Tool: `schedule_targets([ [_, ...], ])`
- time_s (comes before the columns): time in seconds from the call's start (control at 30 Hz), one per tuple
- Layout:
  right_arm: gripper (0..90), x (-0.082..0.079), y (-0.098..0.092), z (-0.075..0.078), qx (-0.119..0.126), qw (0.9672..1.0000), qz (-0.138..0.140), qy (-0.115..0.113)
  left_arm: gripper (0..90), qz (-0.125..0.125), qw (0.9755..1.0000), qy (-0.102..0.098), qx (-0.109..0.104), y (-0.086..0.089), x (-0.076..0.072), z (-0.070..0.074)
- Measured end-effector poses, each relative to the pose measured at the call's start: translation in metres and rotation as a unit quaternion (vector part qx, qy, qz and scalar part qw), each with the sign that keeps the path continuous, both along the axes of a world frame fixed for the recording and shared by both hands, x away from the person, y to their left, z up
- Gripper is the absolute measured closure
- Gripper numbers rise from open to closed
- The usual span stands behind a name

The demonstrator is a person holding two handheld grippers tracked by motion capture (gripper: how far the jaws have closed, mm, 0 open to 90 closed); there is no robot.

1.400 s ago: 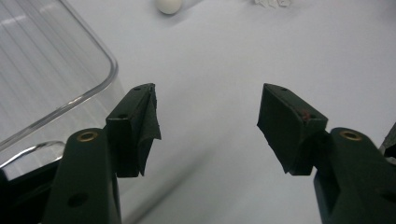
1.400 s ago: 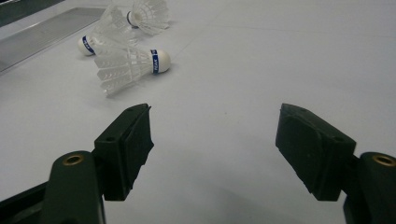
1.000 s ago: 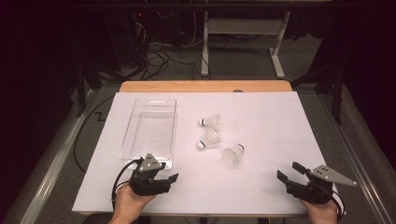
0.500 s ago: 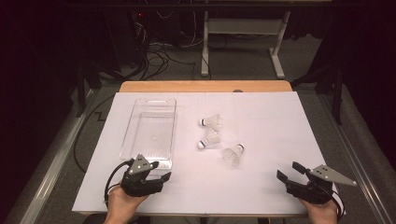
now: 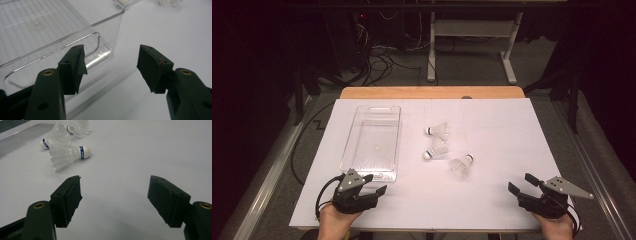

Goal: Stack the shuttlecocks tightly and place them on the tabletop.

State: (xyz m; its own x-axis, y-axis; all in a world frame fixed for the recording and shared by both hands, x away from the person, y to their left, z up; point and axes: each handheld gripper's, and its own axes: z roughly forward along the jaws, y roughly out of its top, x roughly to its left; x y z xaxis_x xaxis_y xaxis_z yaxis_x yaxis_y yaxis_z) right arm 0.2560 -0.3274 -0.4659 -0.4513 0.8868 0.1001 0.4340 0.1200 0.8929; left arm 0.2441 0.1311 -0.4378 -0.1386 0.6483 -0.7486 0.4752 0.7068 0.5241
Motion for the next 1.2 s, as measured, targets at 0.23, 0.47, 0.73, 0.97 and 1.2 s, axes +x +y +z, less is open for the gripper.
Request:
schedule_targets([
  [0.23,27.5,0.001,0.001,0.000,-0.003,1.0000,0.001,0.002,39.1,0.013,0.9998,-0.015,-0.004,0.010,0.000,-0.002],
  [0.47,27.5,0.001,0.002,0.000,-0.004,1.0000,0.002,0.004,38.8,0.026,0.9991,-0.030,-0.011,0.016,0.001,-0.005],
  [0.73,27.5,0.001,0.001,-0.001,-0.004,1.0000,0.002,0.003,38.2,0.038,0.9988,-0.026,-0.019,0.022,0.000,-0.008],
  [0.97,27.5,0.002,0.001,-0.001,-0.004,1.0000,0.001,0.005,38.1,0.048,0.9980,-0.035,-0.021,0.029,0.000,-0.010],
  [1.2,27.5,0.000,0.001,0.000,-0.002,1.0000,-0.004,0.002,38.1,0.060,0.9973,-0.035,-0.024,0.031,0.000,-0.013],
])
